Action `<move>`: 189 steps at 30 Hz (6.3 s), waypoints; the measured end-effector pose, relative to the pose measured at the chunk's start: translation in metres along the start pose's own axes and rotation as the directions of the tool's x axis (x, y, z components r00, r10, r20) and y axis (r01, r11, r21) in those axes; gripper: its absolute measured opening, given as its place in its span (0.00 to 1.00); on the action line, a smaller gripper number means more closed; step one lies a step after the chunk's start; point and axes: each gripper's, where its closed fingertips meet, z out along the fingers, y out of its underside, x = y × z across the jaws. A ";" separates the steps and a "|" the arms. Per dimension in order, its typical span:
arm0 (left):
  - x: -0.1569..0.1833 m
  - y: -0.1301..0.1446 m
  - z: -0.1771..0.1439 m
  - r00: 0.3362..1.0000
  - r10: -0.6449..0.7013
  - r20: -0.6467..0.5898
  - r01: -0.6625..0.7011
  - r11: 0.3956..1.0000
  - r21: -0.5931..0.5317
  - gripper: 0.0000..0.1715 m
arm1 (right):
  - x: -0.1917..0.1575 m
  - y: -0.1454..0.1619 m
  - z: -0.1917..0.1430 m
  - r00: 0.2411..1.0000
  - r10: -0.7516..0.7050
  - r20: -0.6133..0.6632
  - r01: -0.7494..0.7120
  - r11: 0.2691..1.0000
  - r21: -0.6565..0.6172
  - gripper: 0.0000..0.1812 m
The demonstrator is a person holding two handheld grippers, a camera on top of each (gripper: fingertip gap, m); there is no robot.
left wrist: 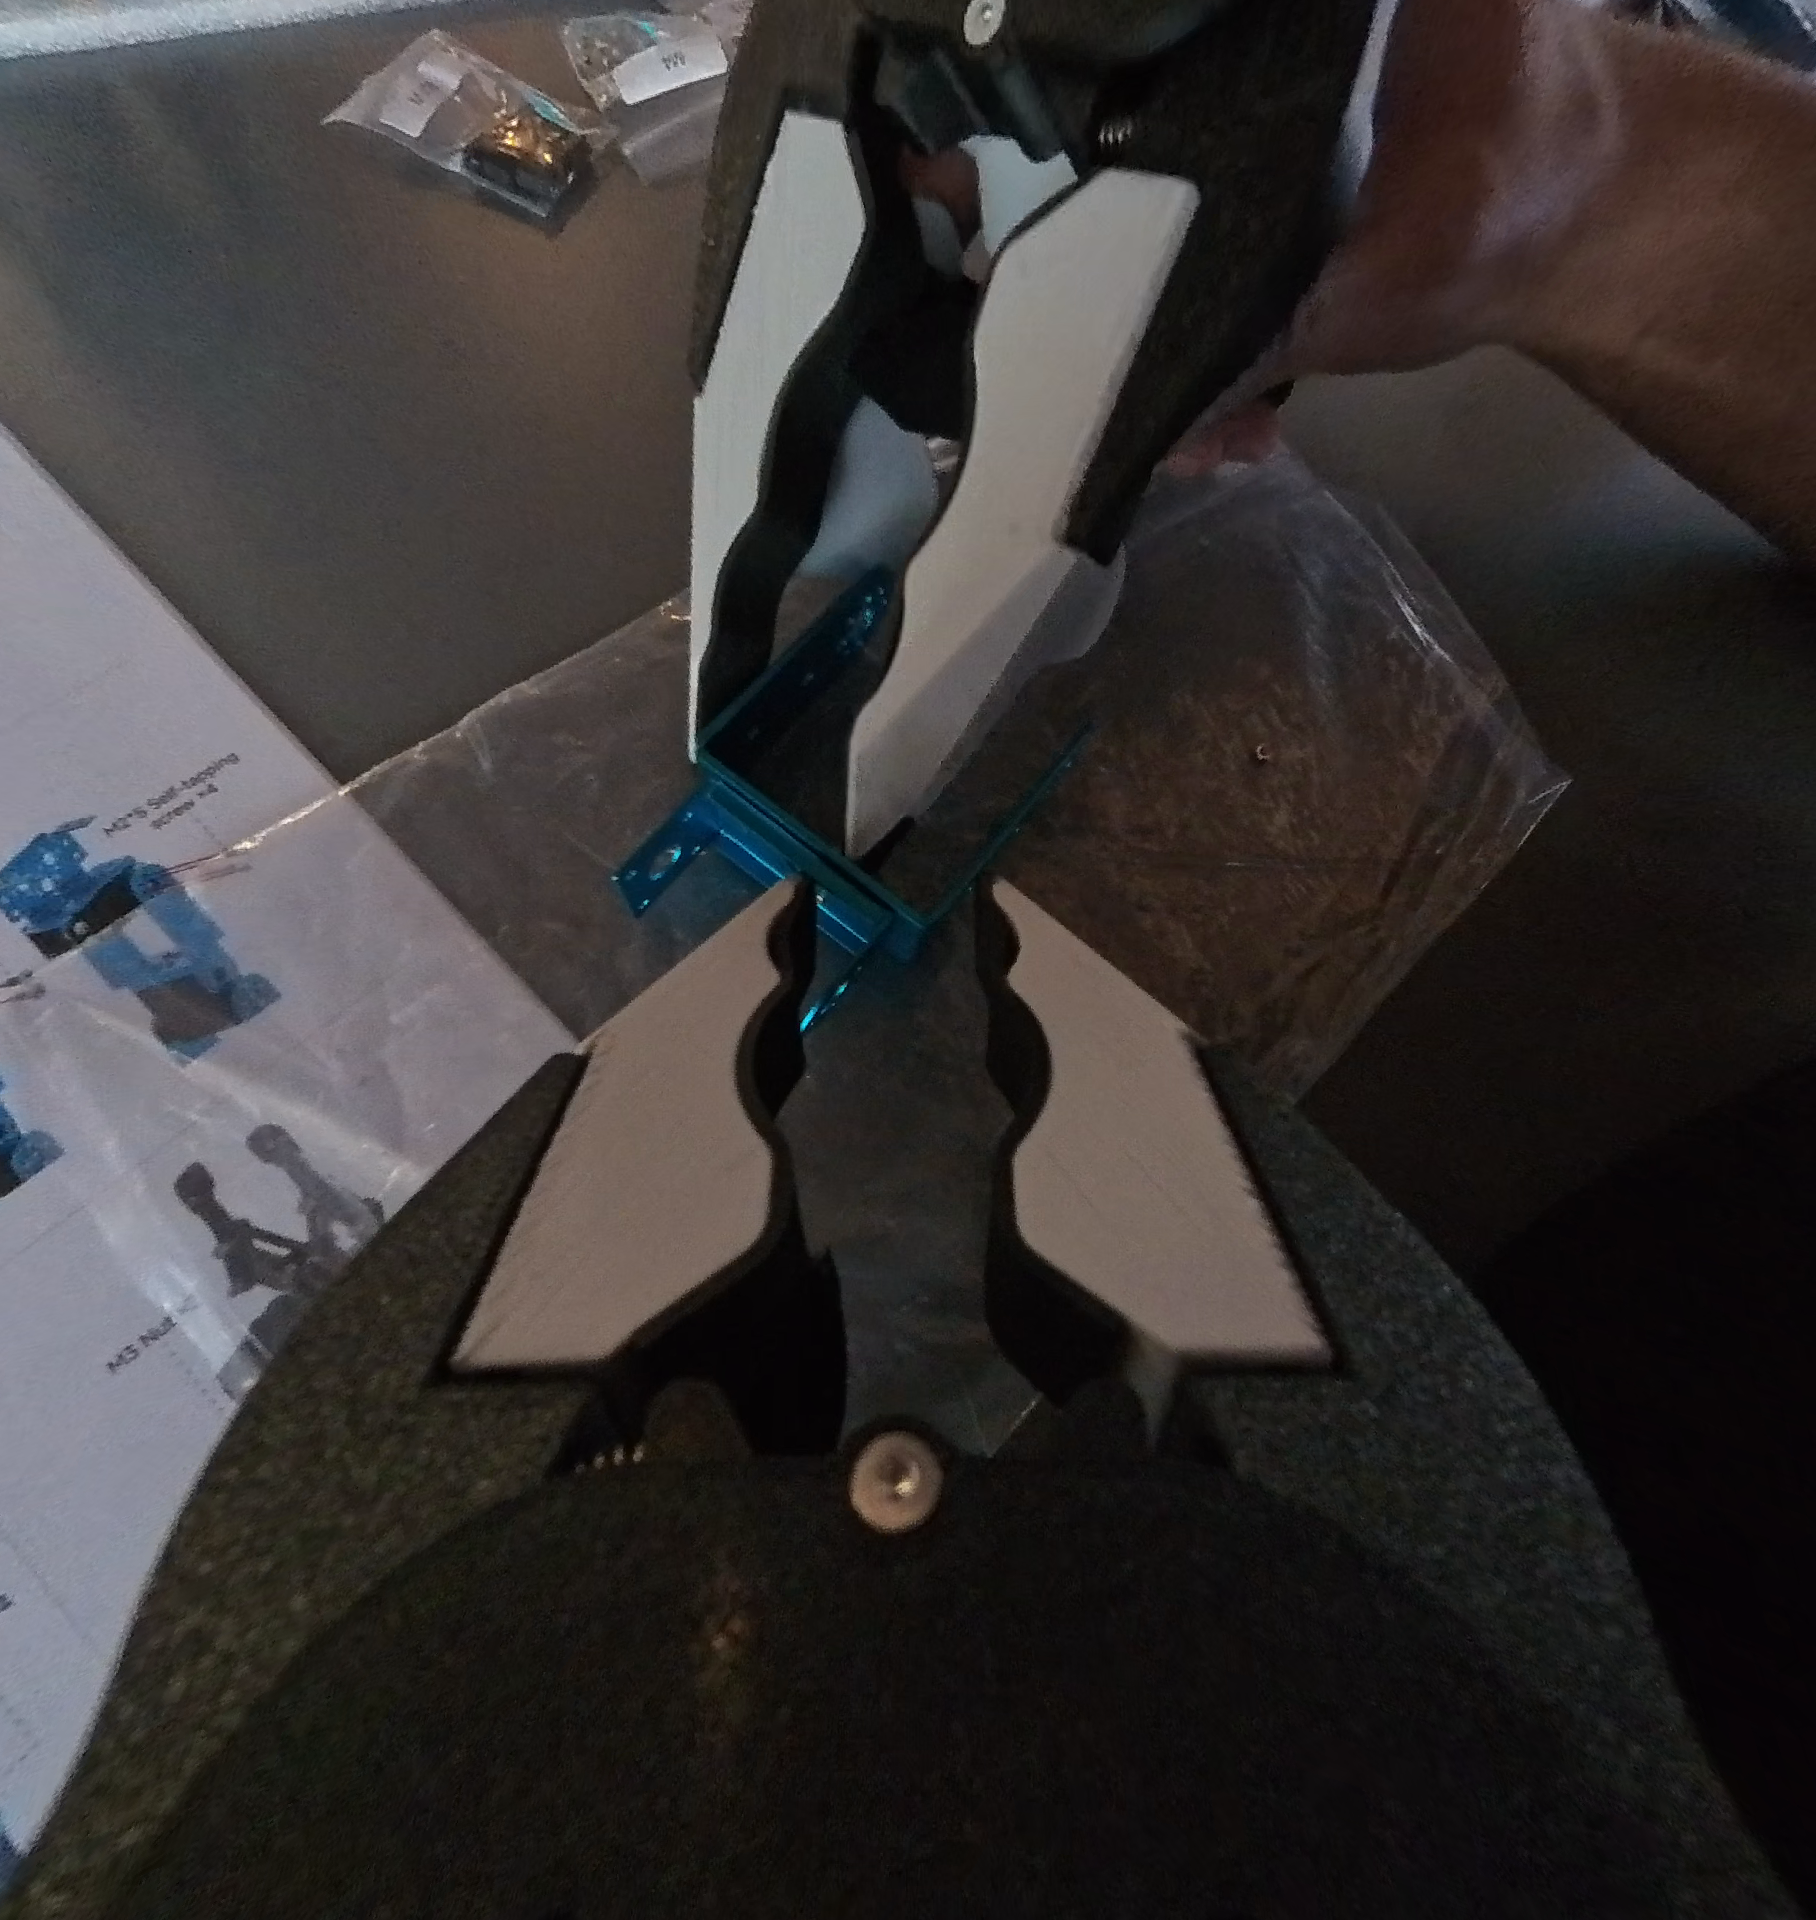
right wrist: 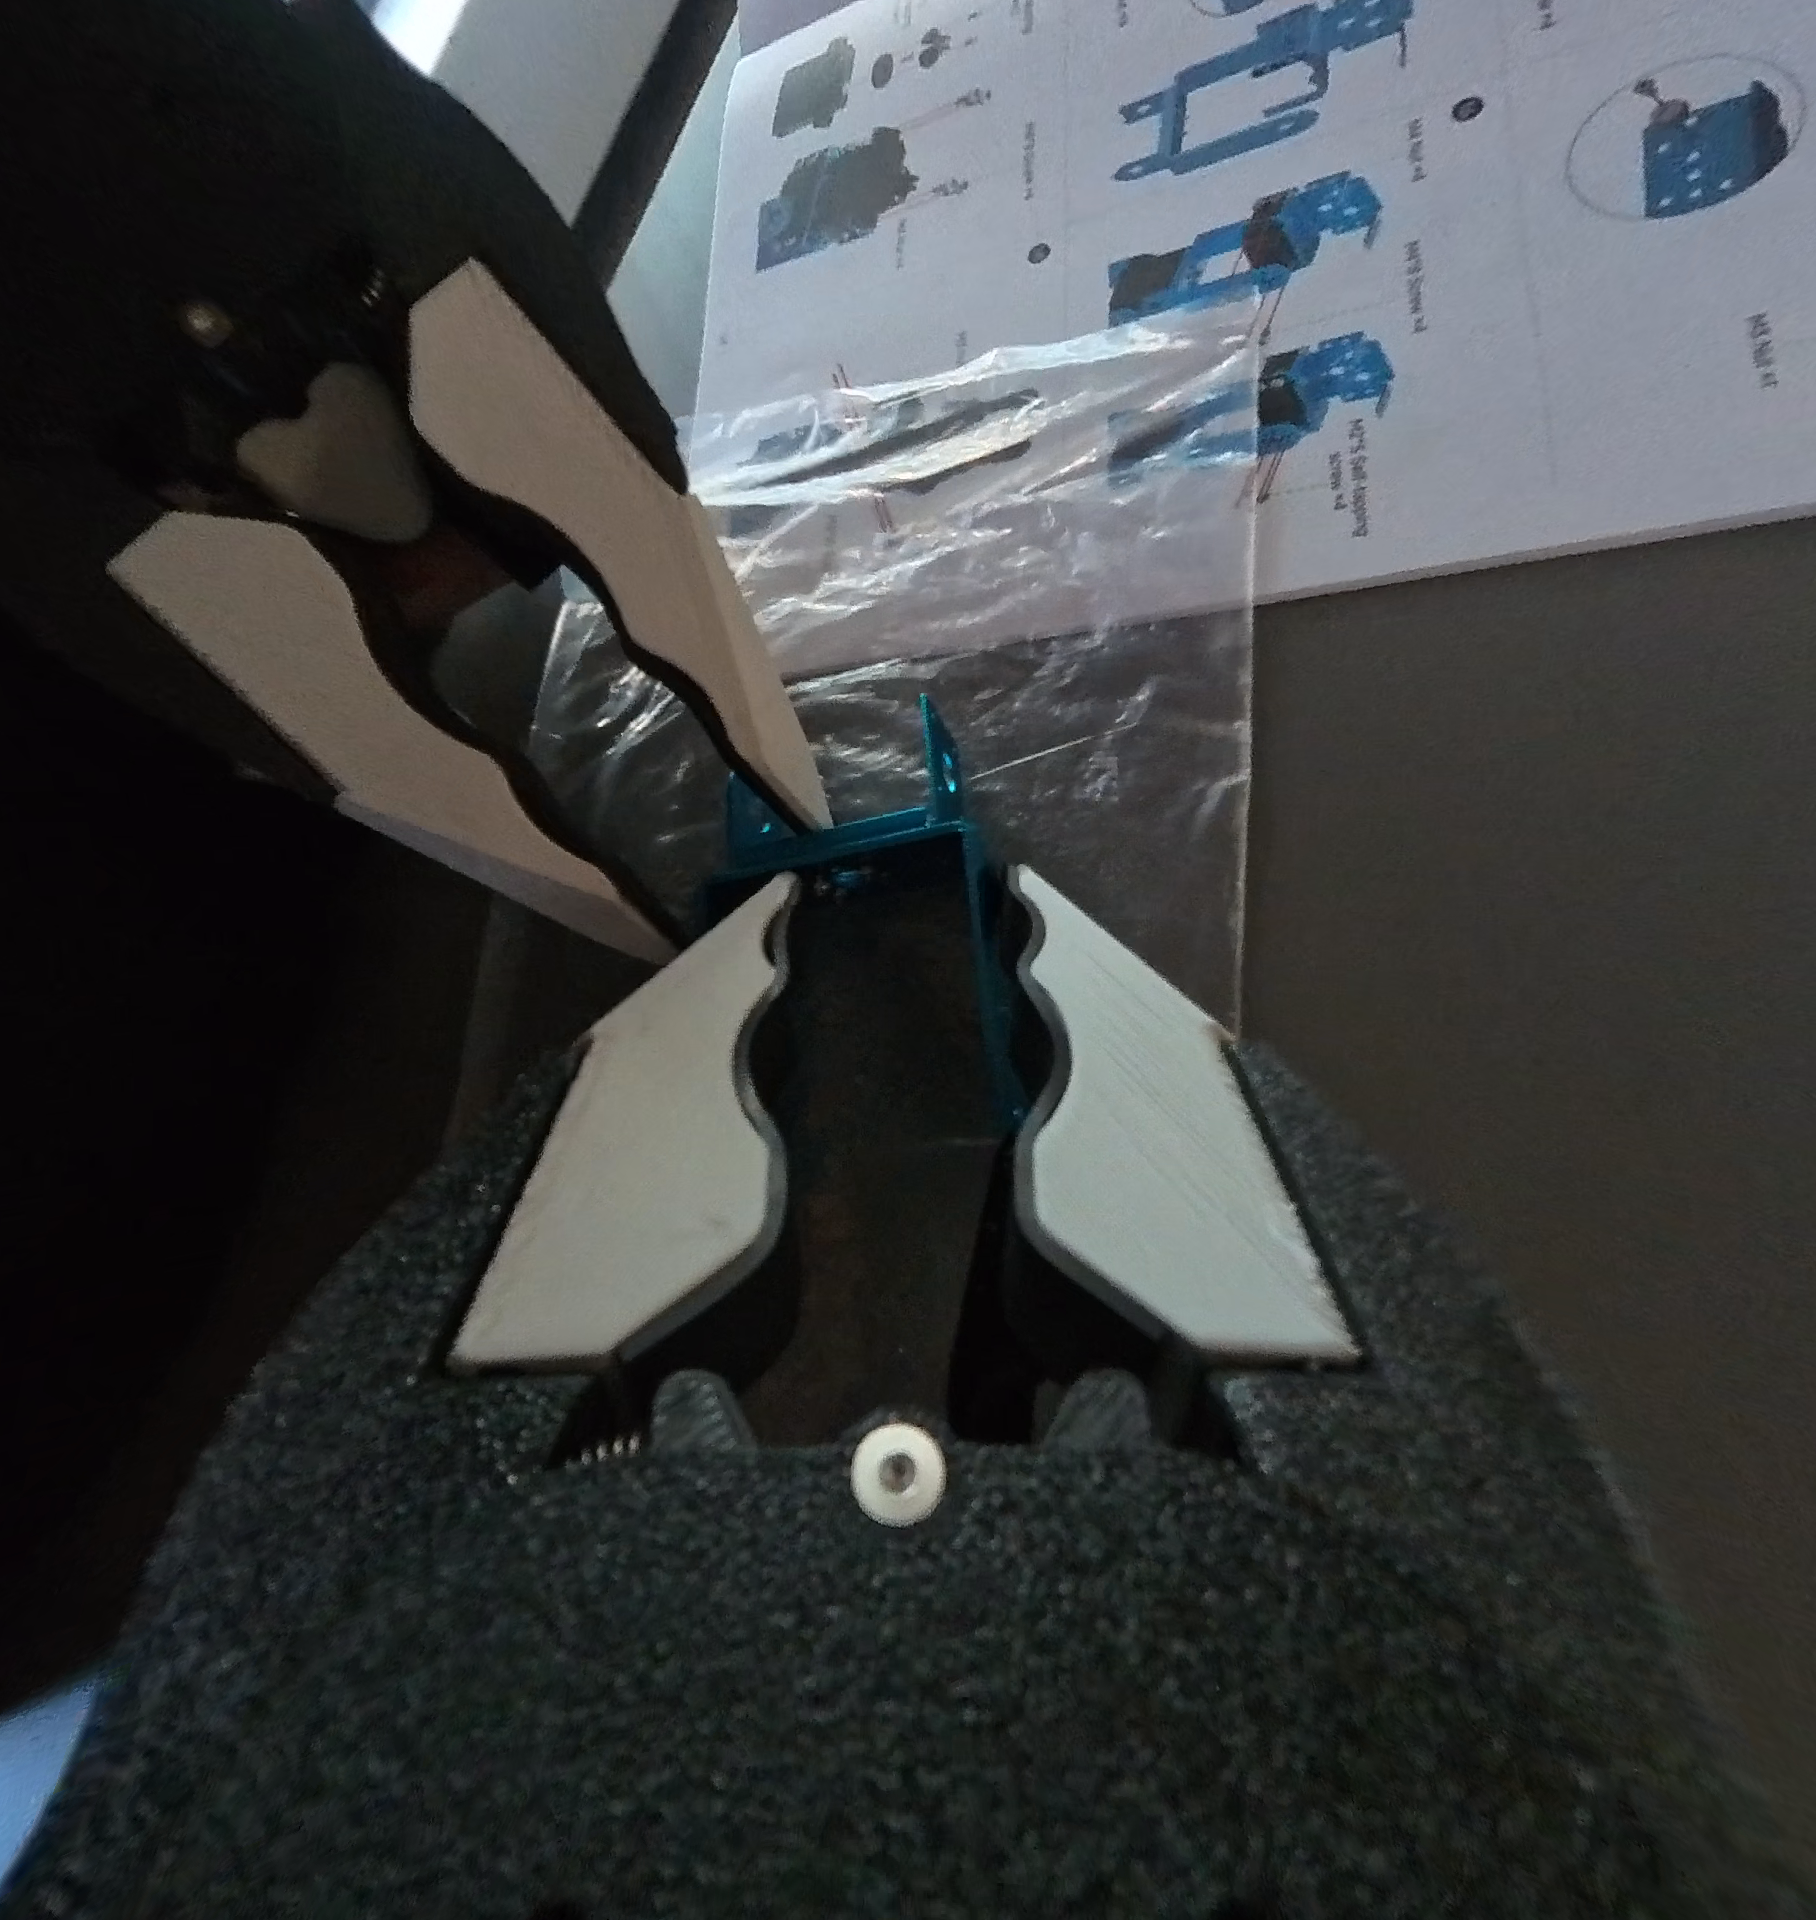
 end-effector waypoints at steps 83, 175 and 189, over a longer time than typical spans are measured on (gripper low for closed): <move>0.005 0.000 0.002 0.999 0.032 -0.006 -0.032 0.999 -0.012 0.17 | 0.002 0.004 -0.003 0.999 0.039 0.016 -0.038 0.999 -0.015 0.17; 0.009 0.000 0.006 0.998 0.053 -0.043 -0.055 0.998 -0.033 0.16 | -0.001 0.008 -0.007 0.997 0.051 0.053 -0.048 0.997 -0.055 0.20; 0.009 0.000 0.006 0.997 0.052 -0.048 -0.054 0.998 -0.034 0.16 | 0.002 0.009 -0.008 0.994 0.088 0.063 -0.086 0.995 -0.043 0.16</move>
